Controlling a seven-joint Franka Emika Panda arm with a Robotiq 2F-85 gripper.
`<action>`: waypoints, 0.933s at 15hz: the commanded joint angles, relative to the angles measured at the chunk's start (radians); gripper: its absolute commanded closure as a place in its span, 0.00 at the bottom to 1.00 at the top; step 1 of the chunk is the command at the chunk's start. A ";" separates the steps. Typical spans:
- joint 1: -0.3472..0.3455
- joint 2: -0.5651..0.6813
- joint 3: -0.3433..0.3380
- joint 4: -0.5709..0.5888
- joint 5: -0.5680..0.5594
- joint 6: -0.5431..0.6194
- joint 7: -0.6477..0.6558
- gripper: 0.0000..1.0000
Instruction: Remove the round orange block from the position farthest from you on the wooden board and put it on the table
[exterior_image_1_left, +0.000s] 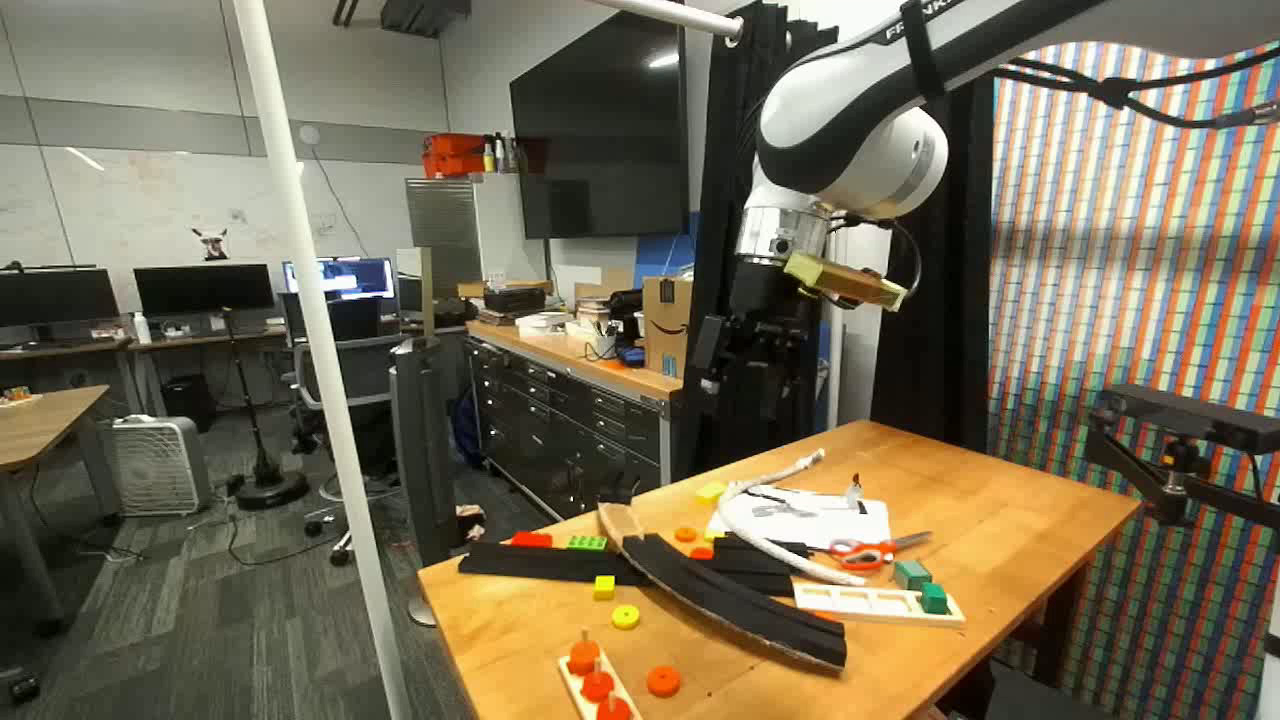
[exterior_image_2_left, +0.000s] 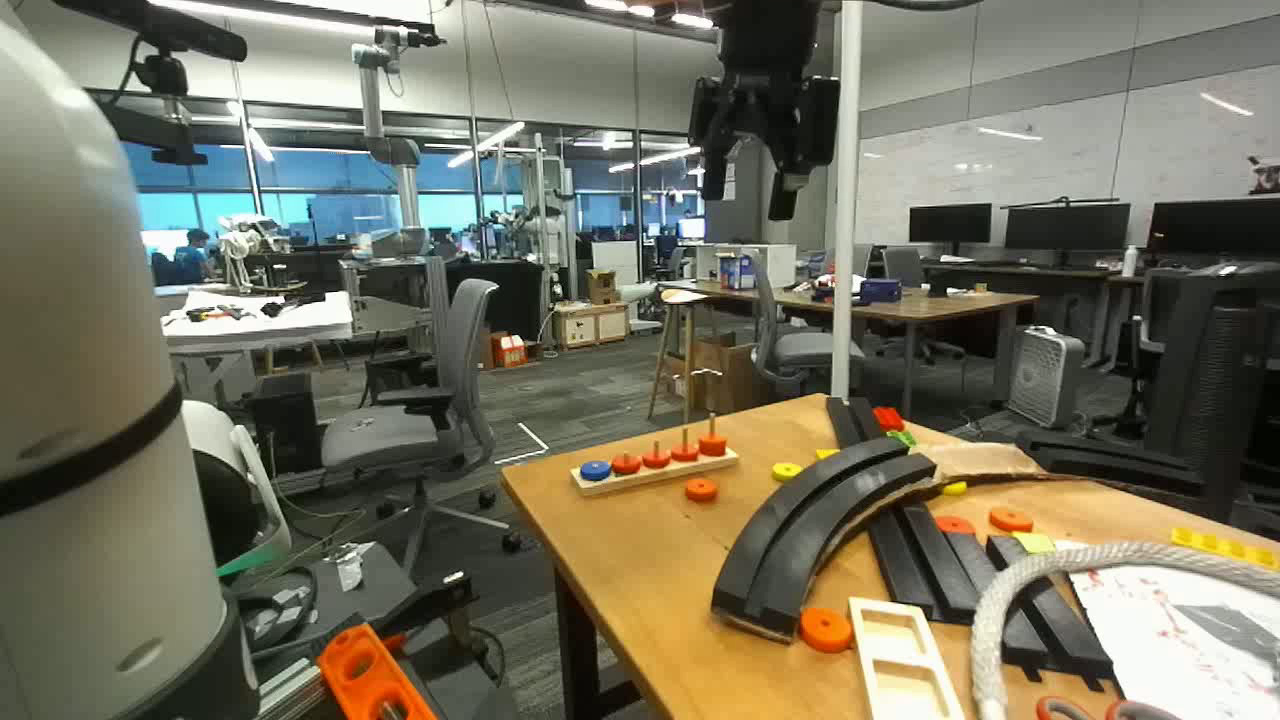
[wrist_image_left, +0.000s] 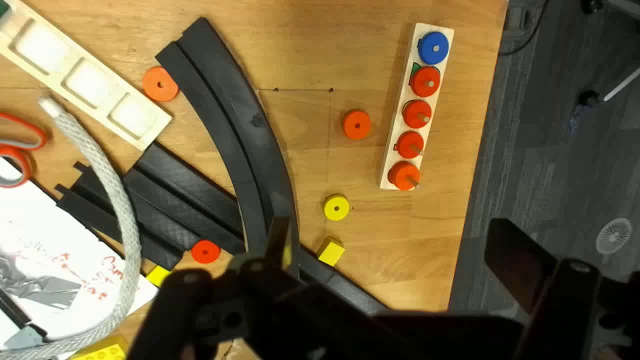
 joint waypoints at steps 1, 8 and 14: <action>-0.020 0.001 0.018 0.008 0.008 -0.004 -0.006 0.00; -0.018 0.025 0.035 0.009 0.004 0.034 0.022 0.00; 0.011 0.214 0.132 0.004 -0.008 0.192 0.108 0.00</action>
